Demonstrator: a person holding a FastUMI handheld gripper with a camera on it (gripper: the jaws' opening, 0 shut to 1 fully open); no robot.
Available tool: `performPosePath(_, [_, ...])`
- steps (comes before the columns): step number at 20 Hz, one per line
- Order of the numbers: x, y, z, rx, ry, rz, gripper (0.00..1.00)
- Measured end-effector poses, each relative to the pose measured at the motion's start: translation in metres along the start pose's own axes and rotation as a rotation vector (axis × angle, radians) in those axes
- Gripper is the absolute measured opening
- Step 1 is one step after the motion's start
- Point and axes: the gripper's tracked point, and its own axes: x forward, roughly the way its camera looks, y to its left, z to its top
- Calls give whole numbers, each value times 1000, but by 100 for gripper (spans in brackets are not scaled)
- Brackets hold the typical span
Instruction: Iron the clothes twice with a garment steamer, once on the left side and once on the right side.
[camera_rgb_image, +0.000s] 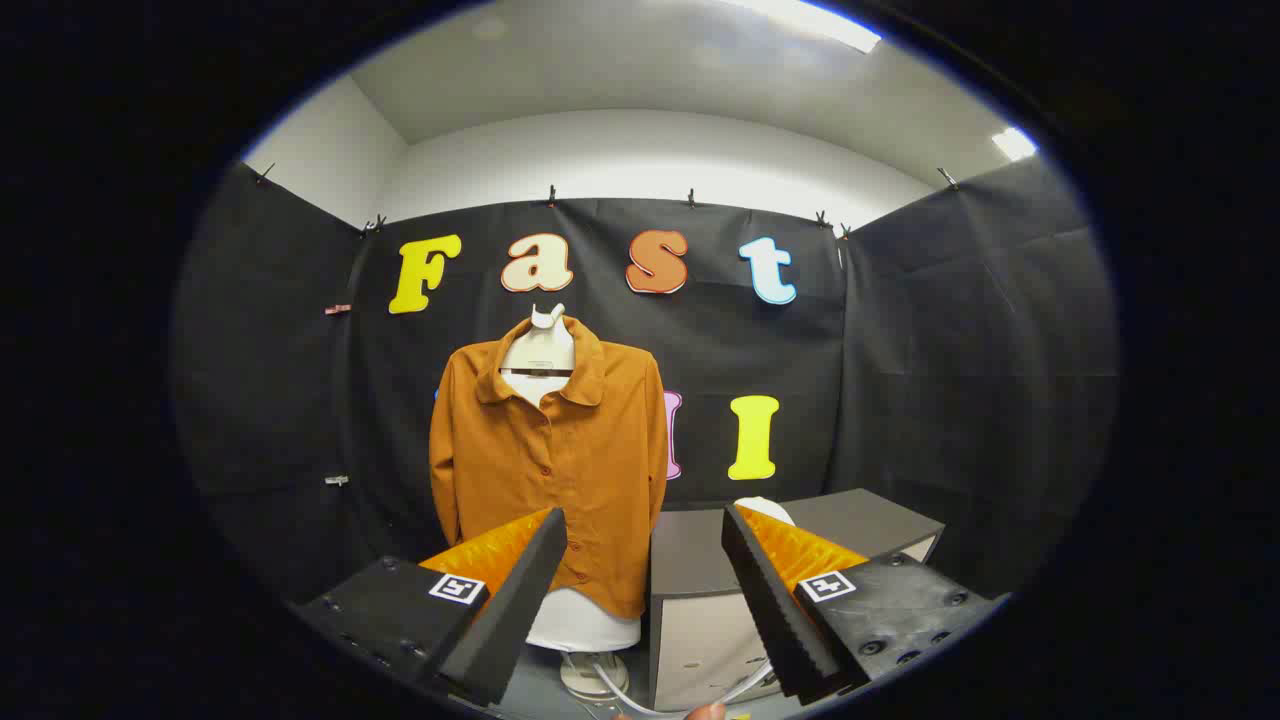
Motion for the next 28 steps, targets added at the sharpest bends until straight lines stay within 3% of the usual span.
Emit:
performPosePath(21, [10, -7, 5, 20, 8, 18, 98])
performPosePath(28, [36, -34, -5, 27, 102, 18, 98])
